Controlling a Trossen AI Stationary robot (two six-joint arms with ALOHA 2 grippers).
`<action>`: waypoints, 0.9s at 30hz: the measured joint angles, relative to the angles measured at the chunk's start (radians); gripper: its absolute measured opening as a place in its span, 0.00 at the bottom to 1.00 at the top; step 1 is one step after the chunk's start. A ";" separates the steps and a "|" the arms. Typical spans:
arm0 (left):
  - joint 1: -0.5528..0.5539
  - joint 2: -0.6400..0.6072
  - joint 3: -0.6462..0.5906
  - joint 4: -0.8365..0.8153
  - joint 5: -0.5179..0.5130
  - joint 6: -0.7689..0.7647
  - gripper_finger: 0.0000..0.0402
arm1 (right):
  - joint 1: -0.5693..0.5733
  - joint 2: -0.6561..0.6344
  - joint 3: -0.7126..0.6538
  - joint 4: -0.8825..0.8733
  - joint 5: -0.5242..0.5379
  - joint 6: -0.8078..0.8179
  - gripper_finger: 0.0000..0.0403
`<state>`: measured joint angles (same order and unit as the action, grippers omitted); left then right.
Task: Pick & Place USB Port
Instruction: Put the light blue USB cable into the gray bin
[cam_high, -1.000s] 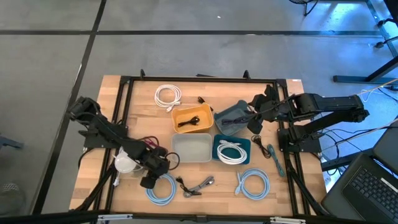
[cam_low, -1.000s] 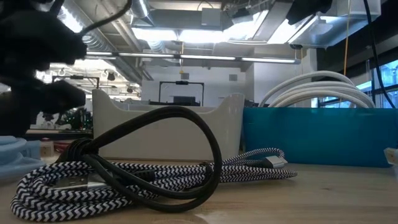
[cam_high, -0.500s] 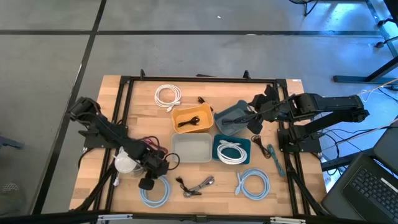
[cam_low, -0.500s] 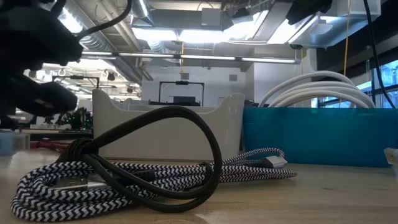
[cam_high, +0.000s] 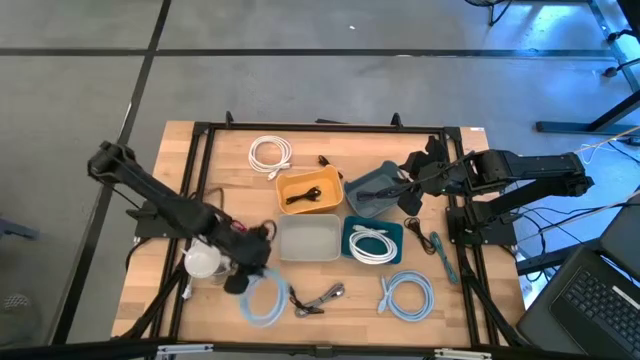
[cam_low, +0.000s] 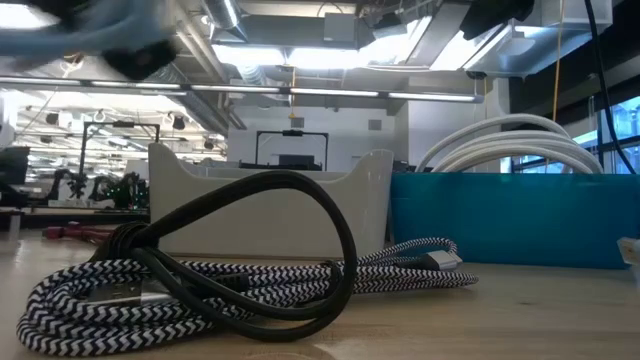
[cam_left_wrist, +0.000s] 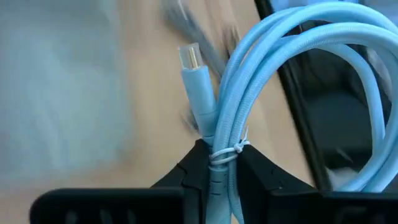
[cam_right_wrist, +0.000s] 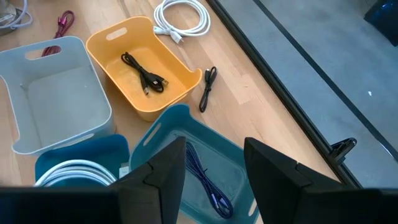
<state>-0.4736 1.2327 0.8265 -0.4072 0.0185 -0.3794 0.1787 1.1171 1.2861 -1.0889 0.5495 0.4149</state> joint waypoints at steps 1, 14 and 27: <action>0.016 -0.018 0.017 0.001 -0.050 0.049 0.11 | 0.000 0.000 0.000 0.000 0.000 0.000 0.41; 0.361 0.141 0.226 0.000 -0.438 0.495 0.11 | 0.000 0.000 0.000 0.000 0.000 0.000 0.41; 0.367 0.362 0.262 -0.057 -0.447 0.419 0.11 | 0.000 0.000 0.000 -0.004 0.001 -0.015 0.41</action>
<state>-0.1069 1.5947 1.0889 -0.4643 -0.4288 0.0392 0.1791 1.1172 1.2861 -1.0931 0.5501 0.3998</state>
